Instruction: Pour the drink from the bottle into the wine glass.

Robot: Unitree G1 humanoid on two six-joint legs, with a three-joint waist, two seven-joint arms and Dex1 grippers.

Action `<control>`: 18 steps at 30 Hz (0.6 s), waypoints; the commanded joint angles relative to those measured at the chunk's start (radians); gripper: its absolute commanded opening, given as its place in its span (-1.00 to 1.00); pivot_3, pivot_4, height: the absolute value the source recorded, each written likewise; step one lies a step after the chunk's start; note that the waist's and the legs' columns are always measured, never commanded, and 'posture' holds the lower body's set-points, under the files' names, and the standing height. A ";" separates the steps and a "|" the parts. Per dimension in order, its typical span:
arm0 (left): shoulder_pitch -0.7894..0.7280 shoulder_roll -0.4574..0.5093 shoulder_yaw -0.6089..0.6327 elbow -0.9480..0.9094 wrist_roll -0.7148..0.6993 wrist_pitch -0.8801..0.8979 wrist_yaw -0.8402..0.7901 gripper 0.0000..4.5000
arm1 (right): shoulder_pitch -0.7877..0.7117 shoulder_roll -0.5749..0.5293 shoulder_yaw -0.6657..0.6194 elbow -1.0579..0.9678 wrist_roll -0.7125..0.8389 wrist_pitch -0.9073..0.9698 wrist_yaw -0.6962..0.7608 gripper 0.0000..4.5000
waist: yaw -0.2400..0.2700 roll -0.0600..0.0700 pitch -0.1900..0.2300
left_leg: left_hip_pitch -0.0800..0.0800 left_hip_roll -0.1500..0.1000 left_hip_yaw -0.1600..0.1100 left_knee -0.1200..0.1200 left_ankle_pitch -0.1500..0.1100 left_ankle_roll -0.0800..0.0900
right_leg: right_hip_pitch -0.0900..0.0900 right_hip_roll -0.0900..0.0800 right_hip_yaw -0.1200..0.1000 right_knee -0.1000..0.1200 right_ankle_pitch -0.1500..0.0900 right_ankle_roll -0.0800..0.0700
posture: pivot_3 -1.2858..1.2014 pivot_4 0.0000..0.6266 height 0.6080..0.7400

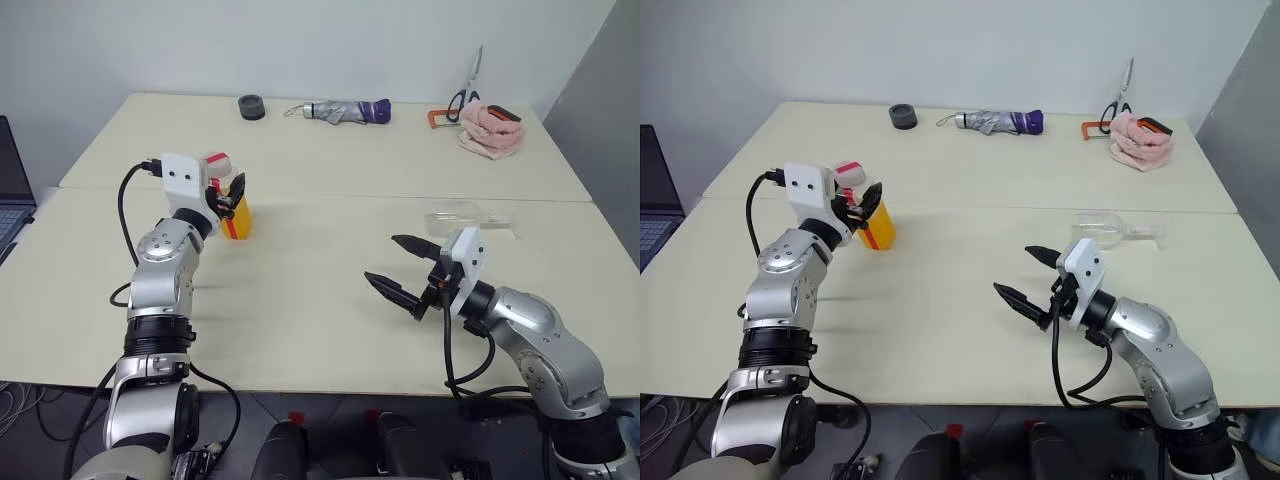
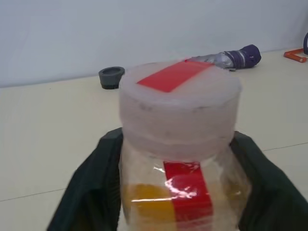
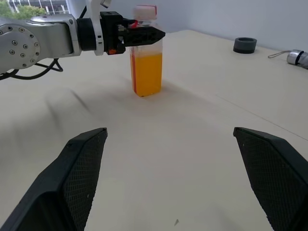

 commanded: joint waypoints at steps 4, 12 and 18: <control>-0.019 -0.006 0.008 -0.010 0.000 -0.024 0.011 -0.01 | -0.017 -0.005 -0.018 -0.040 0.021 -0.002 0.009 1.00 | 0.000 0.000 0.000 | 0.000 0.000 0.000 0.000 0.000 0.000 | 0.000 0.000 0.000 0.000 0.000 0.000 | 0.03 -0.52 1.00; -0.004 -0.011 0.015 -0.021 -0.010 -0.017 0.020 -0.01 | -0.025 -0.009 -0.017 -0.040 0.024 0.001 0.009 1.00 | 0.000 0.000 0.000 | 0.000 0.000 0.000 0.000 0.000 0.000 | 0.000 0.000 0.000 0.001 0.000 0.000 | 0.03 -0.52 1.00; 0.008 -0.013 0.020 -0.041 -0.024 -0.003 0.014 -0.01 | -0.036 -0.008 -0.013 -0.036 0.027 0.003 0.009 1.00 | 0.000 0.000 0.000 | 0.000 0.000 0.000 0.000 0.000 0.000 | 0.000 0.000 0.000 0.001 0.000 0.000 | 0.03 -0.52 1.00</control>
